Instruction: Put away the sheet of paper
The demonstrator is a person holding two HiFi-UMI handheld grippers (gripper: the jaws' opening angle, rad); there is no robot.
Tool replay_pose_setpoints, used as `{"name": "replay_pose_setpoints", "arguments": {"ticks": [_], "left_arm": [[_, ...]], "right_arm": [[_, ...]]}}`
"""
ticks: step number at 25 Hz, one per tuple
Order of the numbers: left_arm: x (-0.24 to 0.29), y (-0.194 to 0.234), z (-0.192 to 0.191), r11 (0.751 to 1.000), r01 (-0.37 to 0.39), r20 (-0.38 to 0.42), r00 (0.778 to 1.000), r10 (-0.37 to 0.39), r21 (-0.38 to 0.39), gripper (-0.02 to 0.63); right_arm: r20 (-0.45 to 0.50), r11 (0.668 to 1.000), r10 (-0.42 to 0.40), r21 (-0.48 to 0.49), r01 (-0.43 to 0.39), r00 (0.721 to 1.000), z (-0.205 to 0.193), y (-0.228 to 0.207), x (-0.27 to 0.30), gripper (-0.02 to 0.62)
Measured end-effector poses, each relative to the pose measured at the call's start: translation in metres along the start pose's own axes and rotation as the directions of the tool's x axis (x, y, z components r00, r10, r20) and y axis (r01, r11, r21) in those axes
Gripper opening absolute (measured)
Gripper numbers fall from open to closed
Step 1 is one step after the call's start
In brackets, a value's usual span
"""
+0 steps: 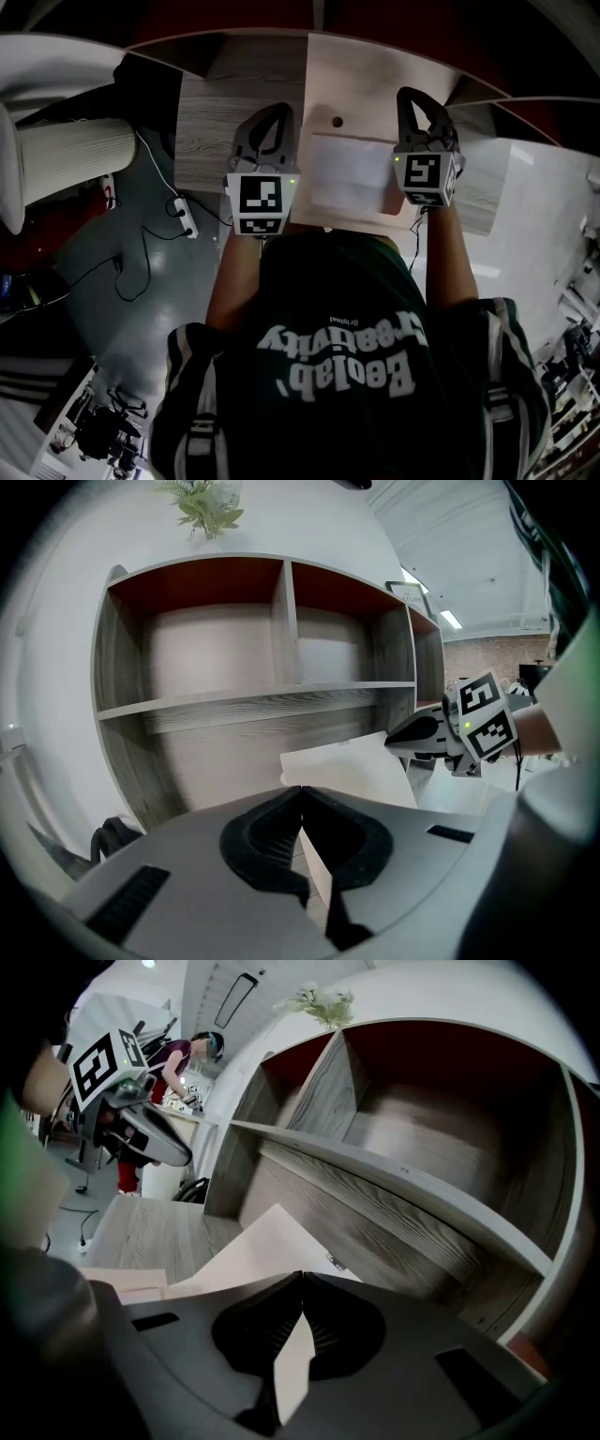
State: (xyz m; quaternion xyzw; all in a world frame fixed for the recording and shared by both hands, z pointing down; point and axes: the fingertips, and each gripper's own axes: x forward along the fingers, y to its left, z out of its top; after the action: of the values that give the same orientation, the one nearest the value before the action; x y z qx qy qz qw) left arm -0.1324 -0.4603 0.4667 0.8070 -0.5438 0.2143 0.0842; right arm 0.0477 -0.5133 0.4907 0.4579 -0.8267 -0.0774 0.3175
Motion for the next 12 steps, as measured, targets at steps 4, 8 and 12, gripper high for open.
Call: {"name": "replay_pose_setpoints", "arguments": {"ticks": [4,8,12], "left_arm": [[0.0,-0.003,0.0,1.0,0.005,-0.003,1.0,-0.005,-0.001,0.018],[0.001,-0.006,0.002,1.0,0.017,0.0,1.0,-0.017,0.01,0.018],[0.003,-0.016,0.007,0.999,0.039,0.004,0.999,-0.039,0.025,0.018]], "right_arm": [[0.01,1.0,-0.006,-0.003,0.006,1.0,0.004,-0.003,-0.004,0.034],[0.013,1.0,-0.016,0.006,0.016,1.0,0.003,-0.007,-0.009,0.034],[0.023,1.0,-0.012,0.027,0.012,1.0,0.0,-0.012,-0.017,0.034]]}}
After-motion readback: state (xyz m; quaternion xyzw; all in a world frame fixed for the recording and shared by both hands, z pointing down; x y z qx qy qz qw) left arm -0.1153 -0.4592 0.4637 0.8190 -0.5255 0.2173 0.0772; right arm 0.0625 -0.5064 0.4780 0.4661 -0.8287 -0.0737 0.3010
